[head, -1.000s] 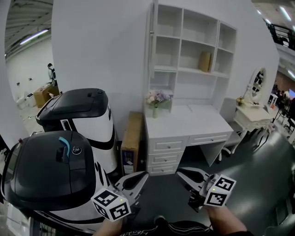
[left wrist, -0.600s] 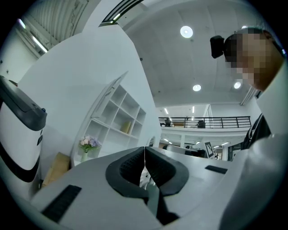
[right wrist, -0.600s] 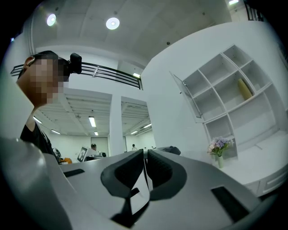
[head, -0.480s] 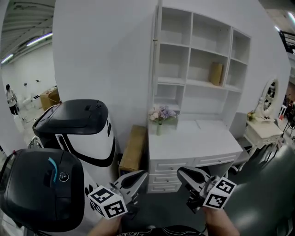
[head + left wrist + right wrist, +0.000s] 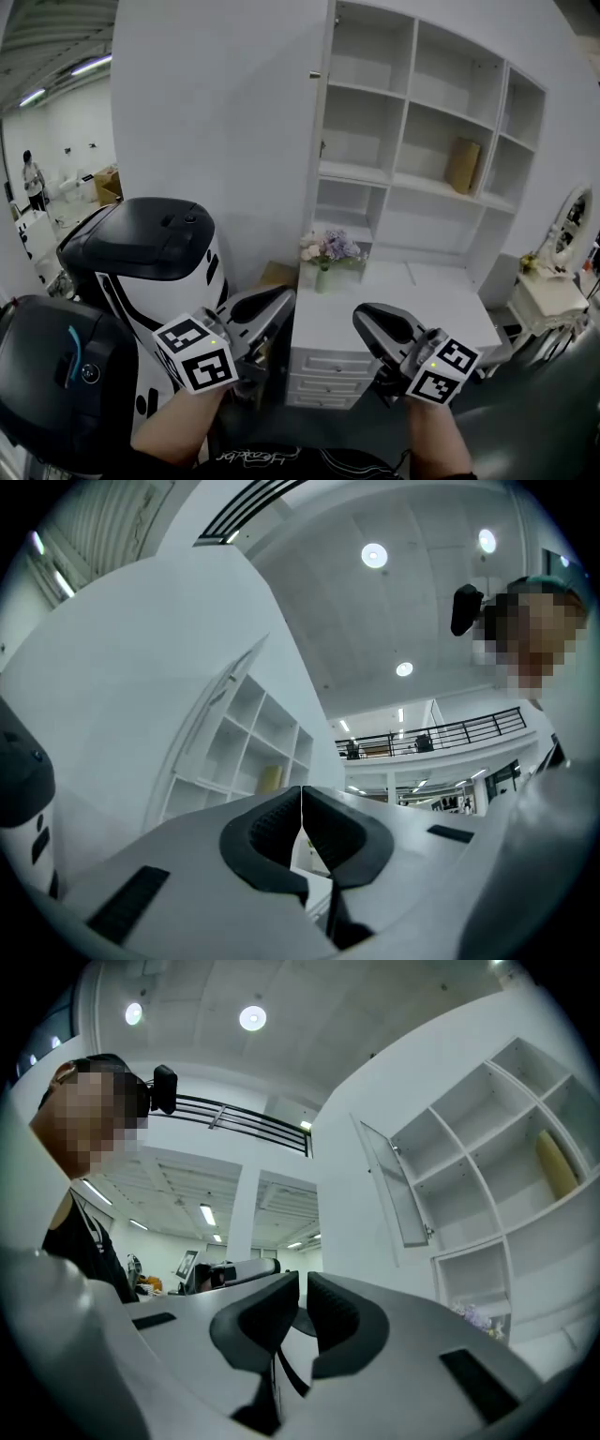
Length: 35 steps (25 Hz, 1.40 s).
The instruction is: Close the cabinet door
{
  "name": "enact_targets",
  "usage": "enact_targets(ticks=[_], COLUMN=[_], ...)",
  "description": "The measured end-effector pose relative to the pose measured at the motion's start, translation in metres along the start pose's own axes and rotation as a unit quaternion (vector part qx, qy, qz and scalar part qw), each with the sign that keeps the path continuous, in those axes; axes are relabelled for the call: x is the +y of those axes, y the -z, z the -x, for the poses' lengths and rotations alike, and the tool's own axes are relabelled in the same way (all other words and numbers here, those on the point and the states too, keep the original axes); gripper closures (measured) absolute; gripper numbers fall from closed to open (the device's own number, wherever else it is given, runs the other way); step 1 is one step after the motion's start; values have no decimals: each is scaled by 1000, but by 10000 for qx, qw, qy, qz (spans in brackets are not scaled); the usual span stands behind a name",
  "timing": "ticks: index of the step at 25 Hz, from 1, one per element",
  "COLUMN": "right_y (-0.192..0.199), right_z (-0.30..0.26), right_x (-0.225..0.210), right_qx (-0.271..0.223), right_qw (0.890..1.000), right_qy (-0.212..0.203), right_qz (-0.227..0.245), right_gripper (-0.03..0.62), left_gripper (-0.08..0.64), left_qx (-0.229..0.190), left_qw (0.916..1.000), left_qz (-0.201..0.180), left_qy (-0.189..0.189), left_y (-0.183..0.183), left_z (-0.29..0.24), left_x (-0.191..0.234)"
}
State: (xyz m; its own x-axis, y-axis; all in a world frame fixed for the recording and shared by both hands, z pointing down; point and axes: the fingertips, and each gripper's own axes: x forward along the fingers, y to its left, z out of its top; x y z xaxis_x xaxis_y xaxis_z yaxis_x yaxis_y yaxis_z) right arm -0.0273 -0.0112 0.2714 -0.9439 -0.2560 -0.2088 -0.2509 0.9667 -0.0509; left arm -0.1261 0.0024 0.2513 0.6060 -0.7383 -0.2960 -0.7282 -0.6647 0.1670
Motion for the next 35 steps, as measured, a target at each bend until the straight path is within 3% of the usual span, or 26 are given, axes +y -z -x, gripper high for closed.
enact_targets(ticks=[3, 7, 13, 16, 20, 25, 27, 35], right_y=[-21, -30, -35, -36, -49, -61, -59, -52], right_z=[-19, -36, -45, -52, -69, -92, -100, -123], right_x=[-8, -19, -69, -102, -143, -169, -177, -207], right_qx=[-268, -152, -171, -232, -338, -237, -146, 170], right_qw=[9995, 9986, 9971, 9972, 9974, 9950, 9940, 9921], right_qy=[-183, -291, -13, 182, 295, 445, 498, 646], right_qz=[63, 414, 737, 690, 562, 861, 960, 1058], right_gripper=[535, 535, 535, 535, 535, 535, 535, 535], left_gripper=[538, 538, 537, 528, 508, 422, 393, 388], left_qx=[-290, -563, -1014, -1184, -1326, -1474, -1535, -1554], left_qw=[9989, 9981, 9934, 9906, 9871, 9801, 9758, 9591], left_qz=[-343, -218, -167, -72, -220, -274, -197, 531], left_qy=[-161, 129, 519, 678, 864, 1301, 1542, 2308], left_y=[-32, -66, -99, -125, -162, -205, -219, -269], left_z=[-13, -33, -77, -103, -140, -179, -195, -255], left_x=[26, 60, 114, 146, 176, 198, 205, 231])
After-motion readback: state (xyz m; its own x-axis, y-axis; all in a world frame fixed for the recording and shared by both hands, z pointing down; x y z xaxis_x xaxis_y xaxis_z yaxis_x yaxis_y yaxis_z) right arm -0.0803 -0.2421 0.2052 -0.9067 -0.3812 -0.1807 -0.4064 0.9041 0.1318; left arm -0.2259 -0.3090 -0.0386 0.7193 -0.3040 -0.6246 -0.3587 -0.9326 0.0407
